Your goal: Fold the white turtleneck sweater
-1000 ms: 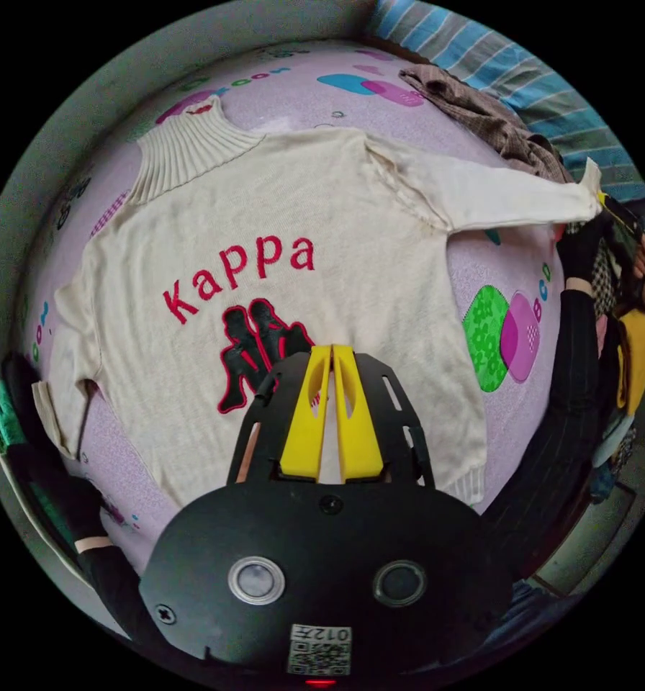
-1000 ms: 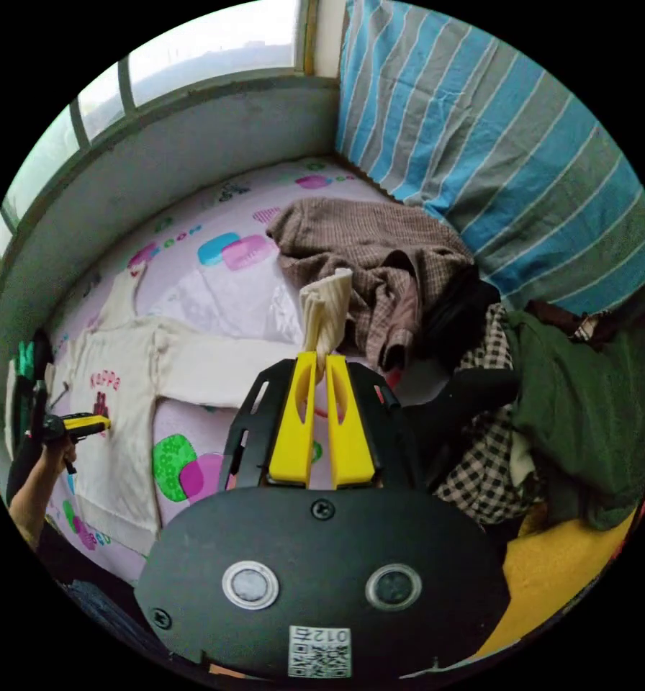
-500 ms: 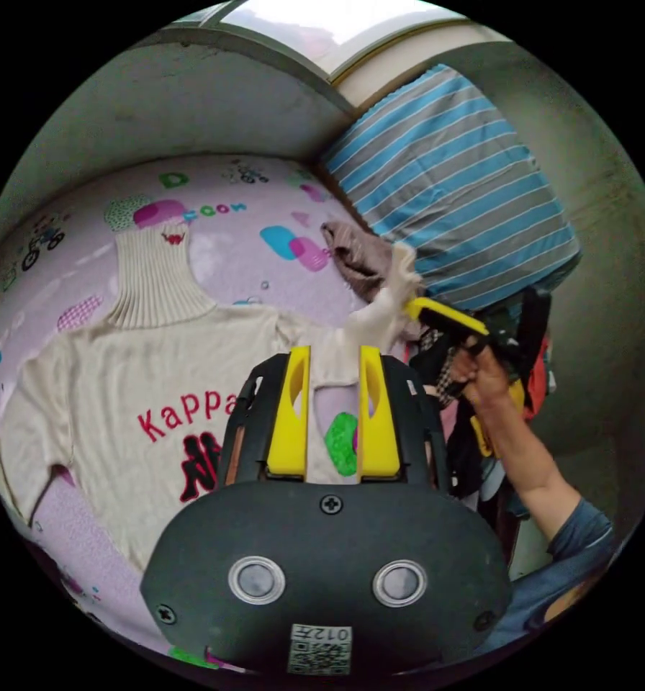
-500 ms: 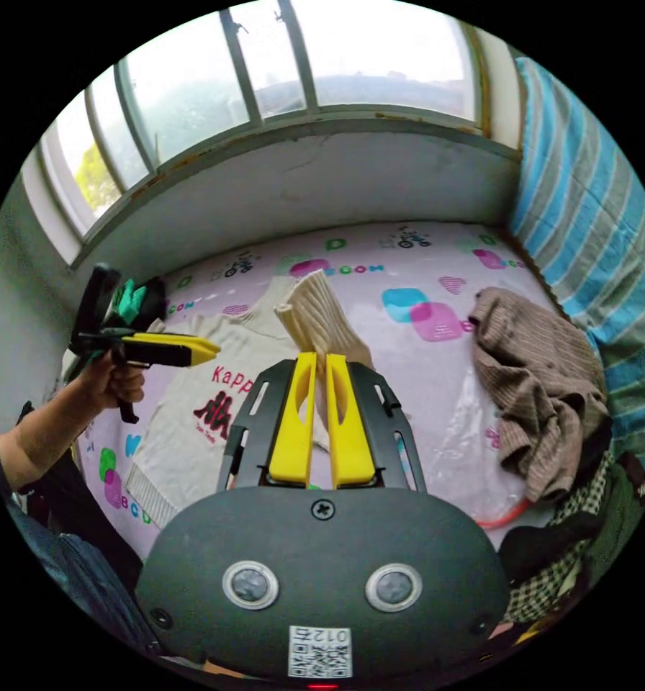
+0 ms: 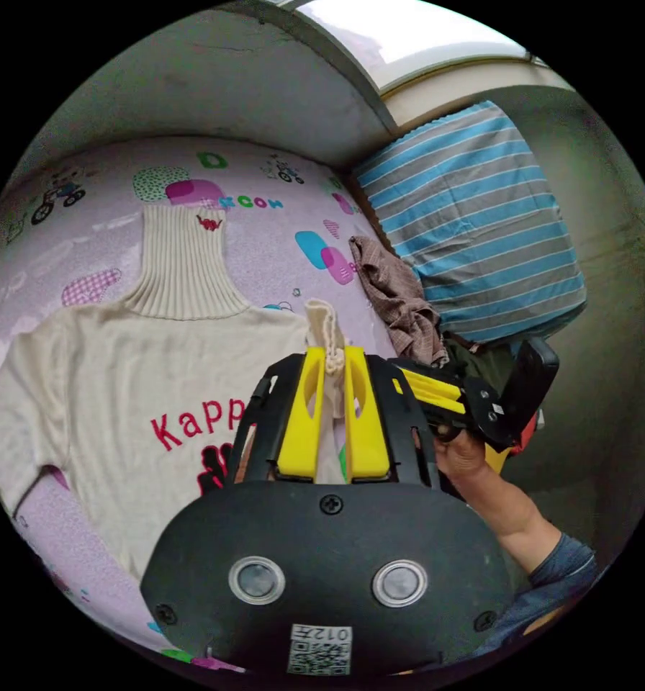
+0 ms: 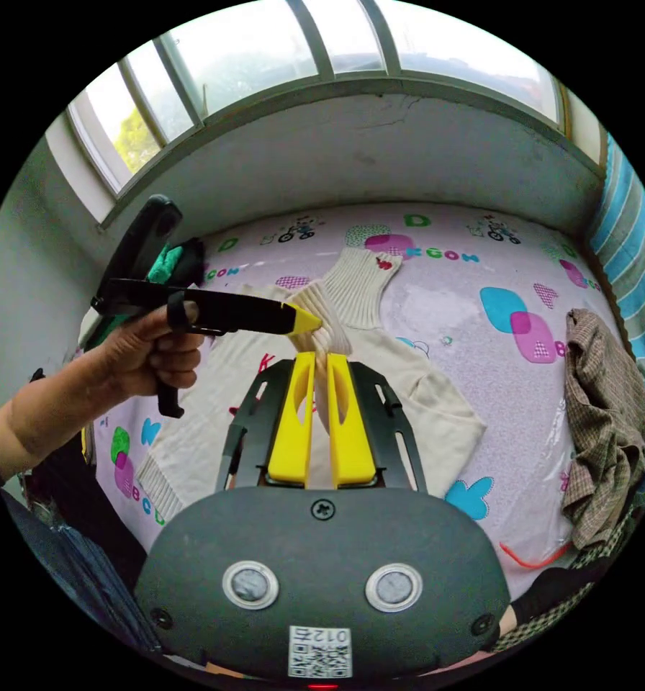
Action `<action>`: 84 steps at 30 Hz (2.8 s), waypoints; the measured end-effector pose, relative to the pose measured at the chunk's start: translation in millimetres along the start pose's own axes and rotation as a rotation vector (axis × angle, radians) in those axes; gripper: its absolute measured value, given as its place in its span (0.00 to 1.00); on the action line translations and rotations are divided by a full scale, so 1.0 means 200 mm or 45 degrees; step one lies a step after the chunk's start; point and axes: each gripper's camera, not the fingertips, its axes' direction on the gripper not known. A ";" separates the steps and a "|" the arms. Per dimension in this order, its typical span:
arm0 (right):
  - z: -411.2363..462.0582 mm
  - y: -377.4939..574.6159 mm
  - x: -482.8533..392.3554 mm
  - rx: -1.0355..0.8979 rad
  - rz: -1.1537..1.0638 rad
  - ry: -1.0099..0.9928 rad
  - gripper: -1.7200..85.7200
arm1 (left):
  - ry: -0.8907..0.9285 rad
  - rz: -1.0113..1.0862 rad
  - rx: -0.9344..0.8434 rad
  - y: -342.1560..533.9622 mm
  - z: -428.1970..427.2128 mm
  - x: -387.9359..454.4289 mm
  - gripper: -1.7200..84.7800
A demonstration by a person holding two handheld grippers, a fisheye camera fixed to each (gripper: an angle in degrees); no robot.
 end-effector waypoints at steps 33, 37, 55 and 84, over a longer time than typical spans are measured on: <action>0.22 -0.25 0.91 -0.105 0.806 -0.018 0.11 | -0.401 -0.221 -0.046 -0.03 -0.58 -0.66 0.06; 0.27 -0.42 0.99 -0.086 0.831 -0.002 0.11 | -0.437 -0.225 -0.061 -0.03 -0.58 -0.68 0.06; 0.49 -0.93 0.95 -0.236 0.579 0.256 0.03 | -0.494 -0.145 -0.189 -0.05 -0.52 -0.69 0.06; 0.49 -0.80 0.70 -0.310 0.704 0.084 0.04 | -0.567 -0.181 -0.092 0.11 -0.72 -0.56 0.07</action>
